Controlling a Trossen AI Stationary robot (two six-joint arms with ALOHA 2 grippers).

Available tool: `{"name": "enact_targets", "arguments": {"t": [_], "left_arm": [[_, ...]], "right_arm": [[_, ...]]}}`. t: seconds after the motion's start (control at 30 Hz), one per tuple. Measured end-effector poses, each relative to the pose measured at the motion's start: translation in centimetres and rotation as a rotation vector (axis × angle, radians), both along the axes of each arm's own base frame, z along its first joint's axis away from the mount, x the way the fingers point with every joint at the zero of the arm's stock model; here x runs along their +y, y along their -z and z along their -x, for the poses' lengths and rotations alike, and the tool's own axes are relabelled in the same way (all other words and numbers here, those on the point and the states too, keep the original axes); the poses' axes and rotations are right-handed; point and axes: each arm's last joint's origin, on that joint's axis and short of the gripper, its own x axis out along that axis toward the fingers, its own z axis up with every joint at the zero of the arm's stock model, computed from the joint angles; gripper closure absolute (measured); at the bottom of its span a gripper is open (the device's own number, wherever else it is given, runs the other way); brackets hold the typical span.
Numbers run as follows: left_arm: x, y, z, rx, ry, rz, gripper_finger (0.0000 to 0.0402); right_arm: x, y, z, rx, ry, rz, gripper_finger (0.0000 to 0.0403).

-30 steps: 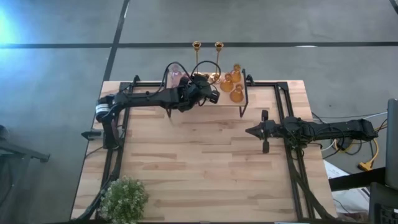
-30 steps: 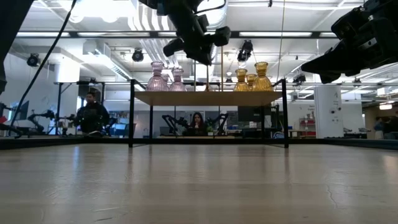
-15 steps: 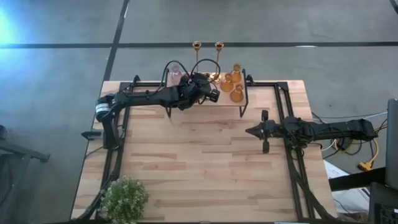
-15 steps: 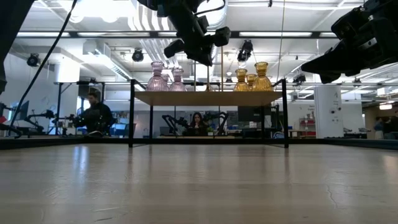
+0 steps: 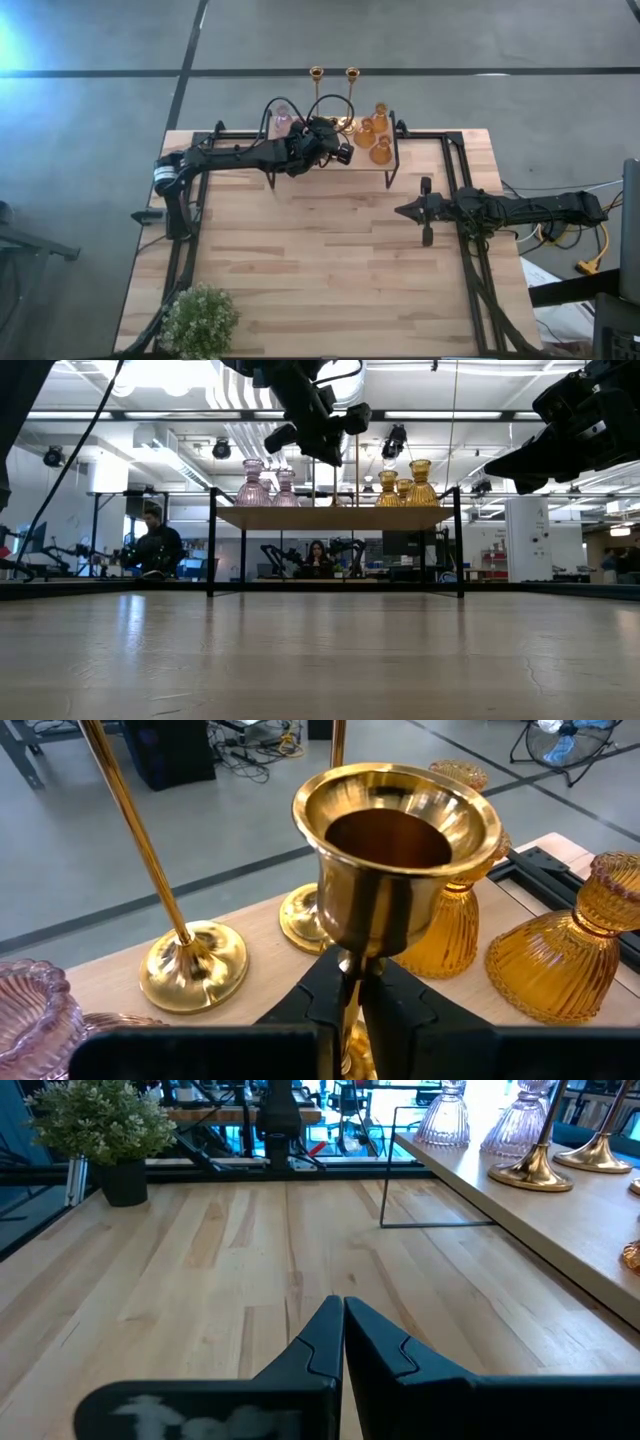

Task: Pick & Place candle stick holders
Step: Put the golden metal candle holder on the shelf

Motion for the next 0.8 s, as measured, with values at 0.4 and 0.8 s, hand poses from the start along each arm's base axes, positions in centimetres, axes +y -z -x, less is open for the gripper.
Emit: {"name": "enact_targets", "arguments": {"t": [0.4, 0.8], "left_arm": [[0.1, 0.0, 0.0, 0.027, 0.010, -0.017, 0.0368], [0.5, 1.2, 0.2, 0.030, -0.014, 0.004, 0.0283]], "right_arm": [[0.0, 0.0, 0.0, 0.000, 0.000, 0.000, 0.0394], [0.0, 0.0, 0.0, 0.000, 0.000, 0.000, 0.0394]]}}
